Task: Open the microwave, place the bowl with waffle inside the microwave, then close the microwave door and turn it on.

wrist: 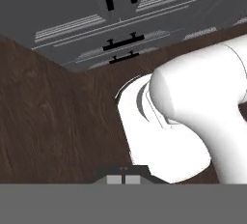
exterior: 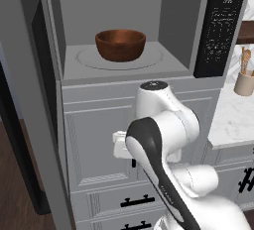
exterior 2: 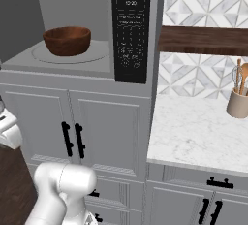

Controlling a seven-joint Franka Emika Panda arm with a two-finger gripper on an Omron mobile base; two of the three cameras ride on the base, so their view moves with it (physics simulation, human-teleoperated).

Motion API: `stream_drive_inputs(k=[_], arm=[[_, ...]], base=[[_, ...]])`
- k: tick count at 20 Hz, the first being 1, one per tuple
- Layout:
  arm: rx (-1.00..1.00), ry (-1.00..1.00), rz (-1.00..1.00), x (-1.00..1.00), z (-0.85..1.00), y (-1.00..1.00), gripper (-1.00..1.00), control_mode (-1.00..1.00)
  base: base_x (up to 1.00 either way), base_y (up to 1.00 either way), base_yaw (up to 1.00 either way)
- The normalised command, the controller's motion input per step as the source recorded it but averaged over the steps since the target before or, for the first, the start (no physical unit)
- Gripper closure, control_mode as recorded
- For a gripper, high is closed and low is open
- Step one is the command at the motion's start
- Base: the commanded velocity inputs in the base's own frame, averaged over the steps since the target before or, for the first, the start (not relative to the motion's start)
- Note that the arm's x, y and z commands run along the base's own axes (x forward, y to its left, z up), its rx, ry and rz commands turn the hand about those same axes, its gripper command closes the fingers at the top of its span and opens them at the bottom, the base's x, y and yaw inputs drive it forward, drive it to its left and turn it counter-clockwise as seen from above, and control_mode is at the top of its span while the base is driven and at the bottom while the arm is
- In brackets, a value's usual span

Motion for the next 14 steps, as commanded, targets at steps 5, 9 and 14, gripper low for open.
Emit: stream_drive_inputs(k=[5,9,14], arm=[[0.00,0.00,0.17,-0.09,-0.84,0.10,1.00,-1.00],[0.00,-0.01,0.24,0.00,-0.86,0.22,1.00,-1.00],[0.00,-0.02,0.34,0.00,-0.81,0.47,1.00,-1.00]], base=[[0.00,0.00,0.00],[0.00,0.00,0.00],[0.00,0.00,0.00]])
